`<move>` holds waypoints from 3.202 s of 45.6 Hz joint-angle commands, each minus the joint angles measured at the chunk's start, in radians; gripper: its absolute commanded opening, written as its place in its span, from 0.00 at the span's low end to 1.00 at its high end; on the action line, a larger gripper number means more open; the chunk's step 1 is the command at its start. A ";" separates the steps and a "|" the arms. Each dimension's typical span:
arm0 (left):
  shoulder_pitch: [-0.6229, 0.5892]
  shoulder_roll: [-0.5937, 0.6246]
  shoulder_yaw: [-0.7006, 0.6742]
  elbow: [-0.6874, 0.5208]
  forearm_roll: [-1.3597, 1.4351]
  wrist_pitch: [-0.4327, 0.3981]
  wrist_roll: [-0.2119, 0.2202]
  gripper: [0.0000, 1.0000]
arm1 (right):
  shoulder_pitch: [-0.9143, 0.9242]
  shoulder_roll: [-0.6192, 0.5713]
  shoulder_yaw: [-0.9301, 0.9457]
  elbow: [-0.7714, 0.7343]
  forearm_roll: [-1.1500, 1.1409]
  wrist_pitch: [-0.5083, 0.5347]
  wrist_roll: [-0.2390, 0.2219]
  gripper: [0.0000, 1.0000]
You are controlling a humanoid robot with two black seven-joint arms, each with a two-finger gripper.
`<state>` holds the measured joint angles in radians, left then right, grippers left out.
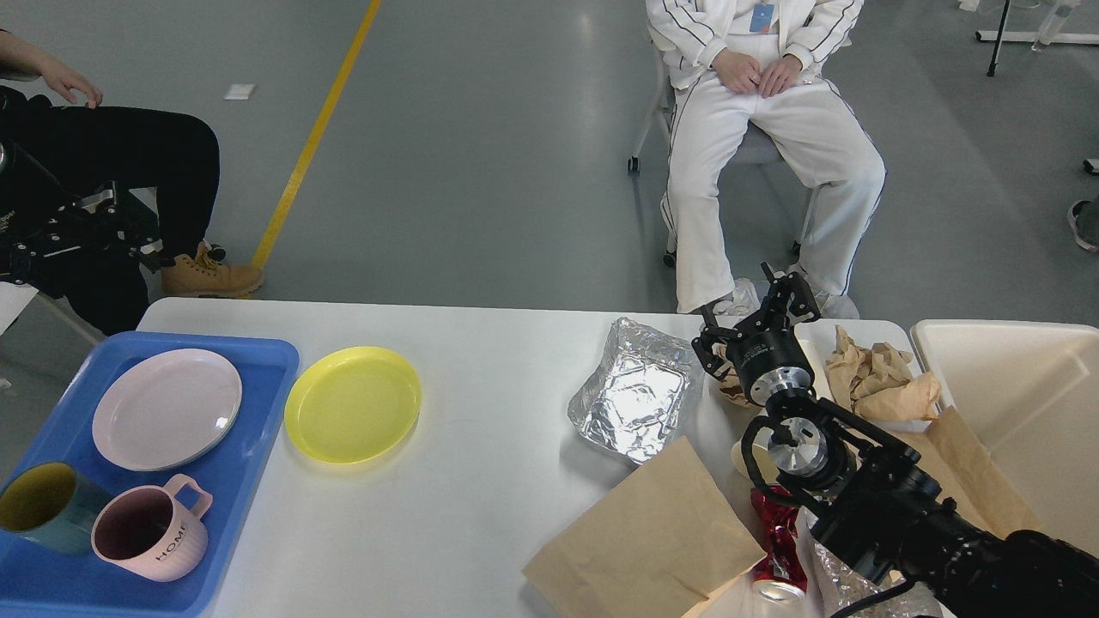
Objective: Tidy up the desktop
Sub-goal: 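Raise the left gripper up and away from the tray, then move the left gripper down to the yellow plate's edge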
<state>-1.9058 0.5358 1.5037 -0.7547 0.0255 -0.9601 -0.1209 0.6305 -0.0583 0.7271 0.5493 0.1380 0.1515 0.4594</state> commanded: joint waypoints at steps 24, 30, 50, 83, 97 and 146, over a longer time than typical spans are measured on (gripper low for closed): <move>0.050 -0.025 -0.030 0.001 0.005 0.000 -0.003 0.95 | 0.000 0.000 0.000 0.000 0.000 -0.001 0.001 1.00; 0.108 -0.036 -0.091 0.001 0.007 0.000 0.001 0.95 | 0.000 0.000 0.000 0.000 0.000 0.000 -0.001 1.00; 0.146 -0.209 -0.108 0.021 0.007 0.000 0.000 0.96 | 0.000 0.000 0.000 0.000 0.000 0.000 -0.001 1.00; 0.338 -0.433 -0.086 0.026 0.013 0.227 0.064 0.96 | 0.000 0.000 0.000 0.000 0.000 -0.001 -0.001 1.00; 0.467 -0.450 -0.094 0.153 0.011 0.261 0.138 0.96 | 0.000 0.000 0.000 0.000 0.000 -0.001 -0.001 1.00; 0.674 -0.448 -0.358 0.408 0.010 0.343 0.133 0.96 | 0.000 0.000 0.000 -0.002 0.000 0.000 -0.001 1.00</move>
<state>-1.2291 0.0832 1.1543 -0.3406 0.0353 -0.6075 0.0104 0.6305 -0.0583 0.7271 0.5476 0.1381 0.1511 0.4589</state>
